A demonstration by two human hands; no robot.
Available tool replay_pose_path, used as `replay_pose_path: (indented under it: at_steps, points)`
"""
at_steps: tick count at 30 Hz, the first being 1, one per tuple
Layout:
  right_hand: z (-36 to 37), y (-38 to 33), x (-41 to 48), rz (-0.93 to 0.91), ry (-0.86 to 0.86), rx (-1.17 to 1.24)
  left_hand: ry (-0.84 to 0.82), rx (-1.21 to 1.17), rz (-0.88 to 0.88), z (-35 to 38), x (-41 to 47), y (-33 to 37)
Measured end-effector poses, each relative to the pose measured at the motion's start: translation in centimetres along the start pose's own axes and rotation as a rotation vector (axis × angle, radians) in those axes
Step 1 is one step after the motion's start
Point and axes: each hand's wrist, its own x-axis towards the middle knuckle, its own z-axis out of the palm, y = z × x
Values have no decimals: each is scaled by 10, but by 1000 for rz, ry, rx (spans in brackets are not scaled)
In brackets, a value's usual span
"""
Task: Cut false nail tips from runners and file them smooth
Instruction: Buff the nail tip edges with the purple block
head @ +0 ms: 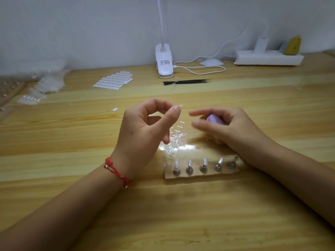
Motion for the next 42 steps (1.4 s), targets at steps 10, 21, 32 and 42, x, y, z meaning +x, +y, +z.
replay_pose_path:
  at_steps: [10, 21, 32, 42]
  points:
    - [-6, 1, 8, 229, -193, 778, -146, -100, -139, 5, 0, -7]
    - [-2, 0, 3, 157, -229, 647, -210, -56, -69, 3, 1, -12]
    - [2, 0, 0, 174, -144, 550, -136, -68, -83, 4, 1, -13]
    - [7, -1, -1, 143, -154, 485, -140, 60, 0, 5, 2, -16]
